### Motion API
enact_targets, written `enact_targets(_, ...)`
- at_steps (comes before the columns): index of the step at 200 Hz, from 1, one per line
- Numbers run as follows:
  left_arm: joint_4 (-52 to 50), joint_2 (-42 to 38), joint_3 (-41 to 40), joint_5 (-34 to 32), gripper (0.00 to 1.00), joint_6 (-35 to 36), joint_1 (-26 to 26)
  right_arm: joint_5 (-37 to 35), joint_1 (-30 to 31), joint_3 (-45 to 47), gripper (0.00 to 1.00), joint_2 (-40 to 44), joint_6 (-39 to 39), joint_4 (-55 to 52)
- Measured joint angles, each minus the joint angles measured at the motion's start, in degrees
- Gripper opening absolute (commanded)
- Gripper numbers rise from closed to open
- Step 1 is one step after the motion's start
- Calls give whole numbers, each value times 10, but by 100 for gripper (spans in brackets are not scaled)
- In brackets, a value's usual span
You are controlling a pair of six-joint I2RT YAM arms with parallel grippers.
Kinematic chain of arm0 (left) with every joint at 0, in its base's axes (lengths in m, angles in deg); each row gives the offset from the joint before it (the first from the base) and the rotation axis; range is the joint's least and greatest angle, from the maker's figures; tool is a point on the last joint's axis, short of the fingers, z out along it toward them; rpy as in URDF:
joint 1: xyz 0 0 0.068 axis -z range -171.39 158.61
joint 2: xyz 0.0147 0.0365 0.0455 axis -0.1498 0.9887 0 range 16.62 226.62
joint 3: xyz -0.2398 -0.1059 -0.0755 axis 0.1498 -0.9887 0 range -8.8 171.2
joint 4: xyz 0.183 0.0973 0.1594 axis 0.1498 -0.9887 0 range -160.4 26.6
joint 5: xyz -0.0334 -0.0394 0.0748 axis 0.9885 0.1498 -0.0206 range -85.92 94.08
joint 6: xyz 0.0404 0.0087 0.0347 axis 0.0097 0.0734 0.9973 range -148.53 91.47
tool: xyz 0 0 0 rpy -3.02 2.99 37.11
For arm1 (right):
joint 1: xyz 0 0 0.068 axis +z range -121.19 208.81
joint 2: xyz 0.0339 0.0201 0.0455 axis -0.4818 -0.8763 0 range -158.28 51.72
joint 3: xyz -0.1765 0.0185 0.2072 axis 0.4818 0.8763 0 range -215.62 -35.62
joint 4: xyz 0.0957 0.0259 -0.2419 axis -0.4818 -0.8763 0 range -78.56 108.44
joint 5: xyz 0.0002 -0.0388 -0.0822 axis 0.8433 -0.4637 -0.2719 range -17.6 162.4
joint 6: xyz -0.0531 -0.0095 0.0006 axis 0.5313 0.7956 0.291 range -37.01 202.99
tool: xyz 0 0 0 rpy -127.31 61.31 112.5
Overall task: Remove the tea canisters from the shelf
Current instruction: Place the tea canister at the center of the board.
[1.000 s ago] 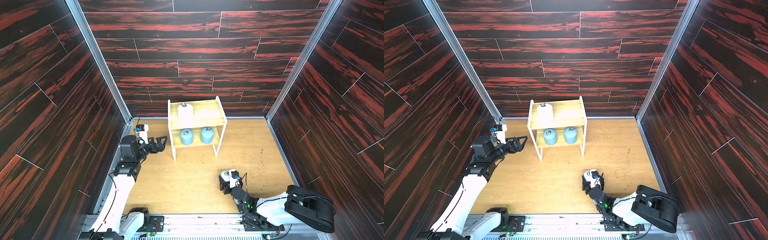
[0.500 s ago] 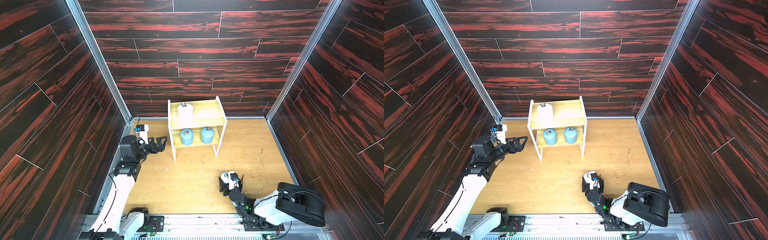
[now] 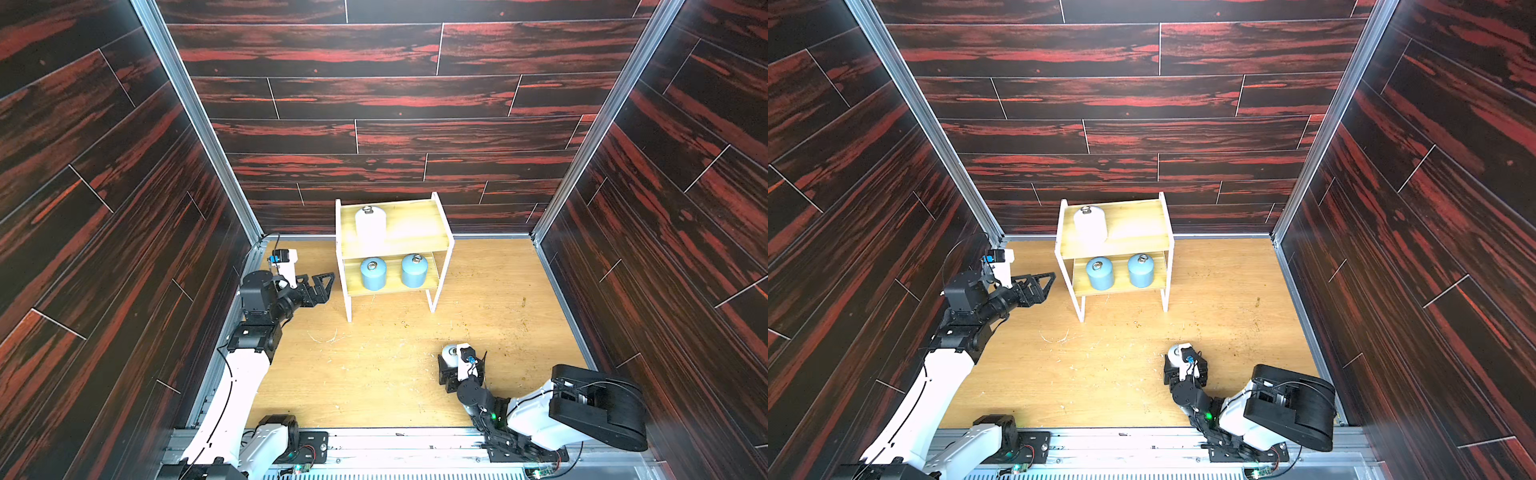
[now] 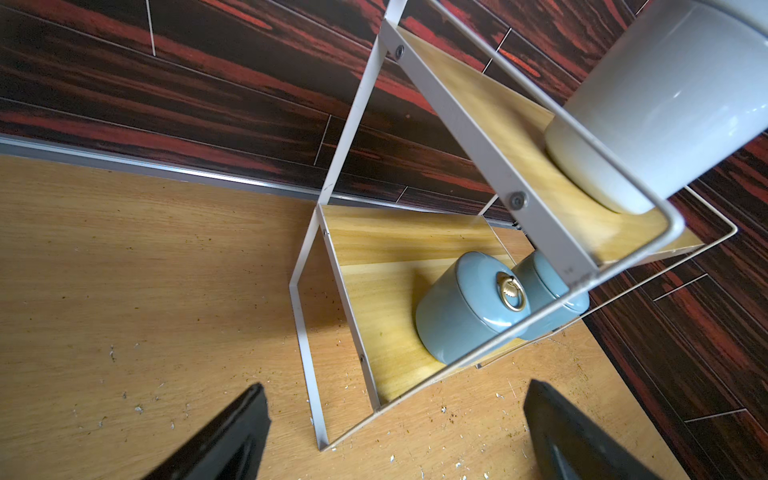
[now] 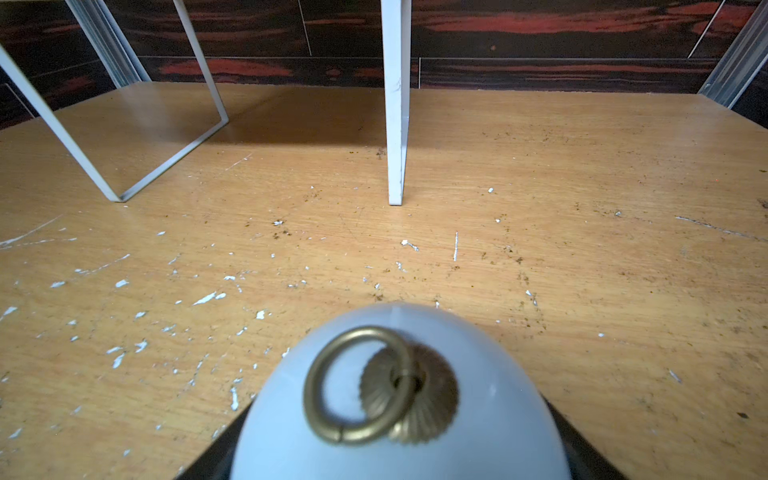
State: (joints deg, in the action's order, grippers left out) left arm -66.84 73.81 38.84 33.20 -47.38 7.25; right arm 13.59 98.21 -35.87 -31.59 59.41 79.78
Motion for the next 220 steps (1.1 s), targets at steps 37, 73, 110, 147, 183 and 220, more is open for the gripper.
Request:
enact_targets(37,0,-3,0,0,100,0,0,-5,3,0,86,0,0,0)
enact_targets(73,-1,-5,0,0,100,2,0,-10,7,0,90,0,-3,0)
enact_targets(110,-2,-7,0,0,100,4,0,-18,12,0,98,9,-7,-5)
enact_targets(147,-9,-7,0,0,100,5,0,-24,16,0,98,43,-21,-40)
enact_targets(183,-13,-7,0,0,100,5,0,-31,19,0,98,47,-23,-63)
enact_targets(220,-13,-7,0,0,100,5,0,-34,23,-2,98,67,-23,-93)
